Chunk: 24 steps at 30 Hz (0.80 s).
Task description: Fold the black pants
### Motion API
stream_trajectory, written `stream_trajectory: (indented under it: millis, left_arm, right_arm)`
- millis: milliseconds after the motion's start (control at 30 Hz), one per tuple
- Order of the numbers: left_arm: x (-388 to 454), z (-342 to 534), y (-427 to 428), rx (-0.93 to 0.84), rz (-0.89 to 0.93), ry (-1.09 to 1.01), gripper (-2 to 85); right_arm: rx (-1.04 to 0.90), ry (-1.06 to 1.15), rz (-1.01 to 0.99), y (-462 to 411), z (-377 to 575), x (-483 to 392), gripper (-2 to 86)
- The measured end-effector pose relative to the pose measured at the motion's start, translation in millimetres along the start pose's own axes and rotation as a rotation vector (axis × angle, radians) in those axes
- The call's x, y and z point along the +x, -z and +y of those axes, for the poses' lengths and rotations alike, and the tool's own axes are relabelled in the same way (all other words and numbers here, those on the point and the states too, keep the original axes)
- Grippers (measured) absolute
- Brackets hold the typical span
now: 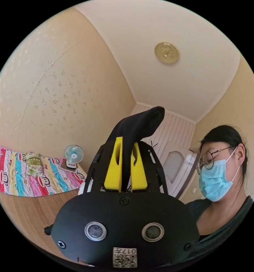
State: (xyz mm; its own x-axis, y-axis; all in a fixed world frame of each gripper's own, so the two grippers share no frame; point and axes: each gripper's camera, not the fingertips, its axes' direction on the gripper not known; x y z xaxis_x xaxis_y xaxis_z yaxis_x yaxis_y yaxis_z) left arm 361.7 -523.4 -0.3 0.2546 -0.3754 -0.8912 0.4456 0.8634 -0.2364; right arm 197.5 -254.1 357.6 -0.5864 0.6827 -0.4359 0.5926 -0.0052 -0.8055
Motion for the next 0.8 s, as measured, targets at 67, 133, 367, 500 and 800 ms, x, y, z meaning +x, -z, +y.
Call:
stream_trajectory:
  millis: [67,133,367,500,800]
  left_arm:
    - [3,-9,-5,0.006,-0.043,-0.026,3.8]
    - [-1,-22,-10,0.028,-0.087,-0.027,3.8]
    - [-25,-56,0,0.14,-0.258,-0.037,4.0]
    - [-40,-65,28,0.239,-0.391,-0.101,4.1]
    - [-156,-19,79,0.063,-0.691,0.018,4.1]
  right_arm:
    - [0.003,-0.049,-0.073,-3,-2,13,26.1]
    - [-0.064,-0.06,-0.008,-17,-3,17,26.5]
    - [-0.218,-0.067,-0.119,-16,5,40,16.2]
    - [-0.196,0.194,-0.326,14,13,0,5.0]
    - [-0.445,1.065,-0.19,-14,103,-187,3.3]
